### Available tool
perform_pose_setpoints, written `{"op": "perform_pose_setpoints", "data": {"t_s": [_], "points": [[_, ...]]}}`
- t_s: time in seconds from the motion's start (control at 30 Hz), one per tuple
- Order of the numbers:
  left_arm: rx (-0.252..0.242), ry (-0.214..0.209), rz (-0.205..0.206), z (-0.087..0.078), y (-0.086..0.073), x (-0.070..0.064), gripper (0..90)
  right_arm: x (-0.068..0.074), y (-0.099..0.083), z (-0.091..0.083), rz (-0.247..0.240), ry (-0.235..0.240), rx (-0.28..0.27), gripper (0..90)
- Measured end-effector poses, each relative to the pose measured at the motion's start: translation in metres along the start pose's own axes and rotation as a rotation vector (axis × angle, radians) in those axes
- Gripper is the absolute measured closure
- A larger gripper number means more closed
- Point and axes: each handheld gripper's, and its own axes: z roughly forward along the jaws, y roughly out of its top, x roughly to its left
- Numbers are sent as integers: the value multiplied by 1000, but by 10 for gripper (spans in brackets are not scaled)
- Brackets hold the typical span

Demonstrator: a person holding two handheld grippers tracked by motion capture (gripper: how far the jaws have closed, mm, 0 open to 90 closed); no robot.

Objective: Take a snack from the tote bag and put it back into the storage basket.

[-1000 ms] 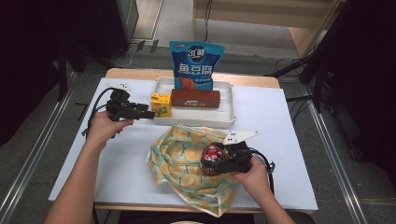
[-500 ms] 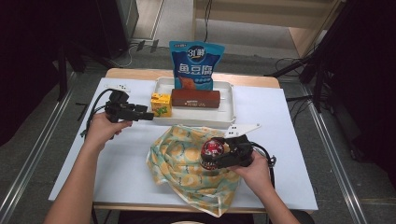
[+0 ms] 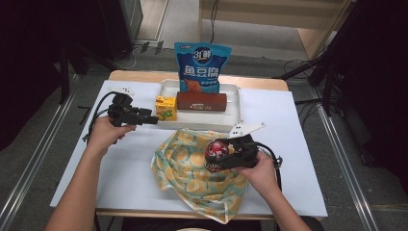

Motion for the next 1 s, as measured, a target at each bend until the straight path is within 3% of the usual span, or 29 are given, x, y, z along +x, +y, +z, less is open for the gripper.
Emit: {"op": "perform_pose_setpoints", "data": {"t_s": [1.0], "points": [[7,-1,-1,-2,-2,1,358,-12,28,1,4,-7,2,266]]}}
